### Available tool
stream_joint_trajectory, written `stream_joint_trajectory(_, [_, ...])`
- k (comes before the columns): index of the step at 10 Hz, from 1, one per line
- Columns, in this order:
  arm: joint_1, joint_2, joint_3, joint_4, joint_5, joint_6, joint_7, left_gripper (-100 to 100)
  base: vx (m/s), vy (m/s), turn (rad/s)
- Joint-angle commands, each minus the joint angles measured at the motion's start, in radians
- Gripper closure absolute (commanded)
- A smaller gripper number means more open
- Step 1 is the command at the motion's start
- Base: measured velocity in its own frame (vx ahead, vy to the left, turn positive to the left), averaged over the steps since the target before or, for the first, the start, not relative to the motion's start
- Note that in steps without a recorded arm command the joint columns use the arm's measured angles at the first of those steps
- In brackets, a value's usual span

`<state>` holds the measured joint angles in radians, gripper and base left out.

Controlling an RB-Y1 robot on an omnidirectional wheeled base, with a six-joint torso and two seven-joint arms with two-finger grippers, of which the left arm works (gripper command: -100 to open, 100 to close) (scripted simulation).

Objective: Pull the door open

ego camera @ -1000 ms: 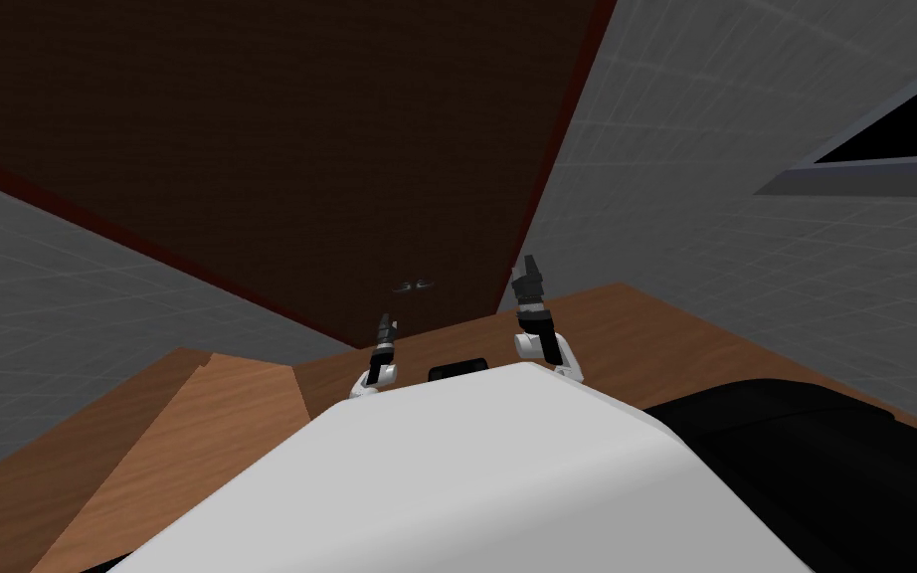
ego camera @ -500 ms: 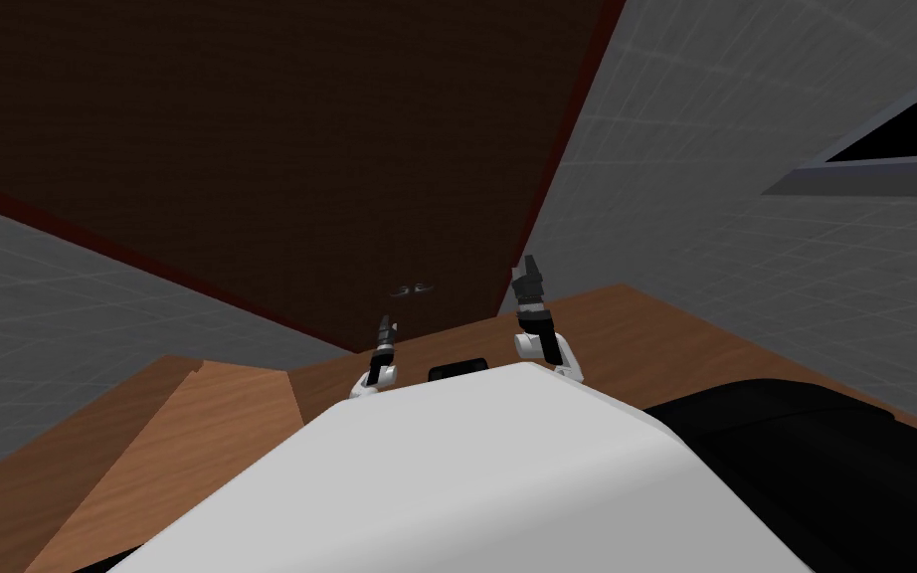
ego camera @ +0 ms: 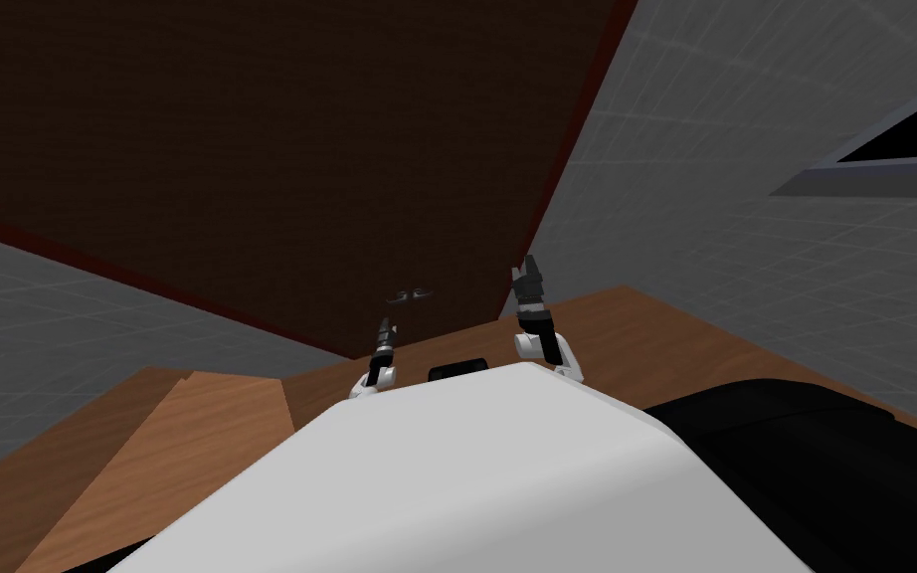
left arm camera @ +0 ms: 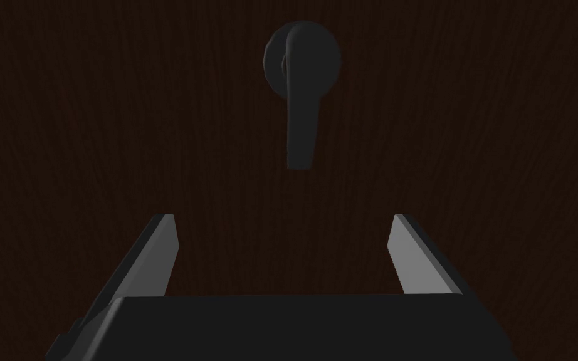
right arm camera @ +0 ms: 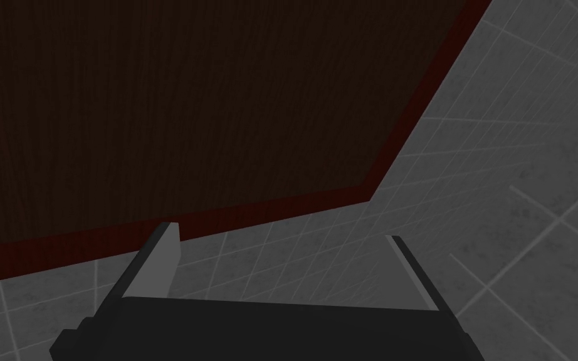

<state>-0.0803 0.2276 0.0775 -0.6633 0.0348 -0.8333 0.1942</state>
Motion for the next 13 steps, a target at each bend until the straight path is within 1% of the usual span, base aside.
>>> stream_joint_trajectory(1, [-0.011, 0.0, 0.001, 0.028, 0.002, -0.004, 0.0, -100, 0.122, -0.015, -0.003])
stream_joint_trajectory(2, [-0.017, 0.002, 0.001, 0.045, 0.004, -0.007, 0.001, -100, 0.093, -0.014, -0.003])
stream_joint_trajectory(3, [-0.015, 0.0, 0.001, 0.037, 0.003, -0.006, 0.0, -100, 0.042, -0.007, 0.0])
stream_joint_trajectory(4, [-0.002, 0.029, 0.016, 0.065, 0.031, -0.012, -0.004, -100, 0.047, -0.022, -0.027])
stream_joint_trajectory(5, [0.003, 0.039, 0.022, 0.075, 0.042, -0.014, -0.006, -100, 0.066, -0.03, -0.022])
stream_joint_trajectory(8, [0.022, 0.089, 0.045, 0.125, 0.099, -0.025, -0.014, -100, 0.079, 0.0, -0.043])
stream_joint_trajectory(9, [0.022, 0.089, 0.045, 0.144, 0.099, -0.025, -0.014, -100, 0.065, 0.02, -0.022])
stream_joint_trajectory(10, [0.022, 0.089, 0.045, 0.151, 0.099, -0.025, -0.014, -100, 0.03, 0.004, 0.005])
stream_joint_trajectory(11, [0.022, 0.089, 0.045, 0.125, 0.099, -0.025, -0.014, -100, 0.006, -0.002, 0.007])
stream_joint_trajectory(12, [0.022, 0.089, 0.045, 0.125, 0.099, -0.025, -0.014, -100, 0.0, 0.0, 0.0])
stream_joint_trajectory(13, [0.023, 0.108, 0.051, 0.15, 0.128, -0.032, -0.019, -100, 0.072, 0.041, -0.106])
